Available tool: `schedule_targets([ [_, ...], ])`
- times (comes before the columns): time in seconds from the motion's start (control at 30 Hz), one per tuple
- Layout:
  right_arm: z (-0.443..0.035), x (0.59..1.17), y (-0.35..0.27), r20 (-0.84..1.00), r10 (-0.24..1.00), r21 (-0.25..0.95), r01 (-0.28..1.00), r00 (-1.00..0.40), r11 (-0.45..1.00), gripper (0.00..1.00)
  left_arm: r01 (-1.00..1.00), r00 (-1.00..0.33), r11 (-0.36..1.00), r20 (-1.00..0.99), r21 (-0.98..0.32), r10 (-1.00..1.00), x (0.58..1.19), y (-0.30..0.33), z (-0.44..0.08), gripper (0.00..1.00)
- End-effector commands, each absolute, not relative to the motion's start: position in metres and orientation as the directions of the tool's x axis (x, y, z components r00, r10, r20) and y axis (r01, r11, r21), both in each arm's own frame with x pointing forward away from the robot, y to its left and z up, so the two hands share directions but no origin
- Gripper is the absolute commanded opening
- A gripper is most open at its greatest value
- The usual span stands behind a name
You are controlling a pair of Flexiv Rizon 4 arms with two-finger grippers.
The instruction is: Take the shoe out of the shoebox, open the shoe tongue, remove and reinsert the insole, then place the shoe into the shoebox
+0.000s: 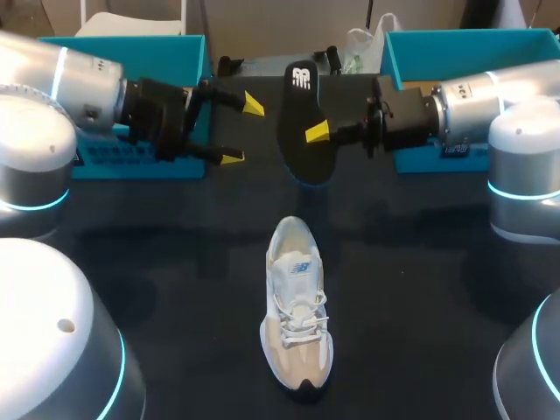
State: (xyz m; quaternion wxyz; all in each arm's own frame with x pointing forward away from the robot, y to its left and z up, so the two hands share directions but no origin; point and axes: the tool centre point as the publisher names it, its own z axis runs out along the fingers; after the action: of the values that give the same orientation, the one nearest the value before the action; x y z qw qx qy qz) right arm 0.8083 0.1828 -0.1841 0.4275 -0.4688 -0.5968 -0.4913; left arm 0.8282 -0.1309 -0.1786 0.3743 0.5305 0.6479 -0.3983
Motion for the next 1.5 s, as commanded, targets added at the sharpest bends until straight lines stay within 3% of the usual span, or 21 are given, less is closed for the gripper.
schedule_targets([
  [0.03, -0.187, 0.809, 0.191, 0.962, 0.181, 0.189, 0.978, -0.203, 0.089, 0.00, 0.938, -0.330, 0.230, -0.869, -0.259, 0.368, 0.816, -0.130, -0.180, 1.00],
  [0.27, -0.199, 0.805, 0.186, 0.943, 0.161, 0.283, 0.957, -0.291, 0.068, 0.00, 0.736, -0.675, 0.383, -0.655, -0.559, 0.340, 0.802, -0.111, -0.181, 1.00],
  [0.3, -0.201, 0.804, 0.185, 0.937, 0.167, 0.303, 0.951, -0.308, 0.054, 0.00, 0.727, -0.678, 0.456, -0.637, -0.512, 0.366, 0.797, -0.109, -0.182, 1.00],
  [0.87, -0.203, 0.803, 0.184, 0.935, 0.173, 0.309, 0.951, -0.308, 0.026, 0.00, 0.727, -0.678, 0.456, -0.637, -0.512, 0.366, 0.797, -0.109, -0.182, 1.00],
  [1.13, -0.209, 0.797, 0.178, 0.906, 0.155, 0.401, 0.916, -0.394, -0.012, 0.00, 0.558, -0.821, 0.593, -0.489, -0.581, 0.294, 0.764, -0.098, -0.214, 1.00],
  [1.5, -0.223, 0.789, 0.182, 0.905, 0.101, 0.421, 0.903, -0.413, -0.080, 0.00, 0.512, -0.854, 0.603, -0.433, -0.611, 0.287, 0.739, -0.092, -0.224, 1.00],
])
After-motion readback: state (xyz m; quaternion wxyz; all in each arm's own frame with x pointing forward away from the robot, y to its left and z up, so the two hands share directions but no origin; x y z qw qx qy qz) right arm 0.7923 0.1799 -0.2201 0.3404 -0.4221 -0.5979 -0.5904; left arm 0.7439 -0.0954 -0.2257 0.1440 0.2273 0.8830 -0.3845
